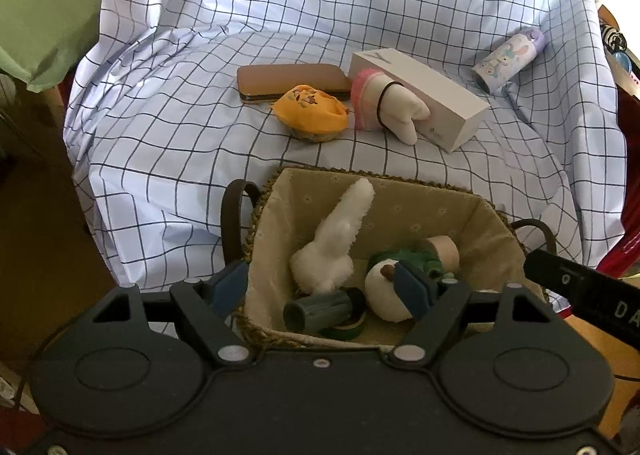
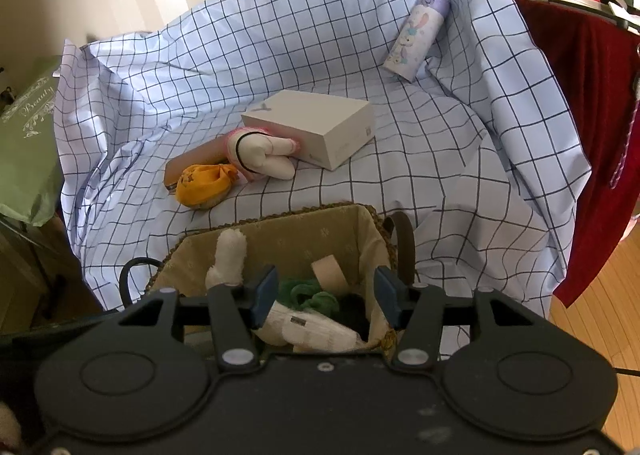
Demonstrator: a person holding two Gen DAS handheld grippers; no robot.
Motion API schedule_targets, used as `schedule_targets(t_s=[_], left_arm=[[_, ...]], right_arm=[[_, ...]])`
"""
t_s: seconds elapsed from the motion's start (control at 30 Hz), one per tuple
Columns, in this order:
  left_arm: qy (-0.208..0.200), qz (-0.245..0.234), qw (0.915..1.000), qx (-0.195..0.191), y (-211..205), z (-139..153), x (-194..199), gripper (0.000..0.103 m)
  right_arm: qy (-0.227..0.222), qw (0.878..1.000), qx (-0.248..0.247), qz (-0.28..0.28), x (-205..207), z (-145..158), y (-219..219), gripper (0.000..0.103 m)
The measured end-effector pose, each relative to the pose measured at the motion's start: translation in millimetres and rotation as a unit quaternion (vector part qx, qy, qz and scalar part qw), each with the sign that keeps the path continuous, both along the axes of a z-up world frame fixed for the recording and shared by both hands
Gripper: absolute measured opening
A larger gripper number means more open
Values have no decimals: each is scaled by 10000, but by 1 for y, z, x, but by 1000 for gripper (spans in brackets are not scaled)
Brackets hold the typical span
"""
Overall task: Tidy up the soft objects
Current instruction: 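Move both grippers away from the basket toward the orange pouch and cloth bundle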
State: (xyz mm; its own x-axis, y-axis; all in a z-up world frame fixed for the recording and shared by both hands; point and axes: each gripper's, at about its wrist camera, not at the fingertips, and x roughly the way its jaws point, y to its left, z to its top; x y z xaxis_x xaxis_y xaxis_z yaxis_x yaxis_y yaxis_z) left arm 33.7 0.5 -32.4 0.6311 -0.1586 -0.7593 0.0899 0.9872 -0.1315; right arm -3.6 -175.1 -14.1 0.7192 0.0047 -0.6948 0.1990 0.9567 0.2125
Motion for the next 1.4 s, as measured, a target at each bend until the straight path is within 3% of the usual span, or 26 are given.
schedule_targets(t_s=[0.87,0.97,1.0,1.17,1.3,1.4], left_arm=[[34,21,9996,292,-2,-4,-2,77],[23,13,9995,310,-2,-5,-3,80],[21,14,9995,311,-2,-5,-3,86],[-70,13,9992,388,-3,-3,-5,87],[-103,-30,9989,463,-6,-3,-8,87],[-143,-53,9985,518,-8,-3,-10,90]], right_arm=[[155,9999,-8,-20,1,-4,-2,58],[174,9998,-18,-21,0,-4,-2,58],[176,9998,-23,-22,1,-4,-2,58],[156,9999,-19,-42,0,-4,-3,60],[153,9998,13,-82,-1,-4,-5,64],[146,9998,24,-134,-2,-4,-7,72]])
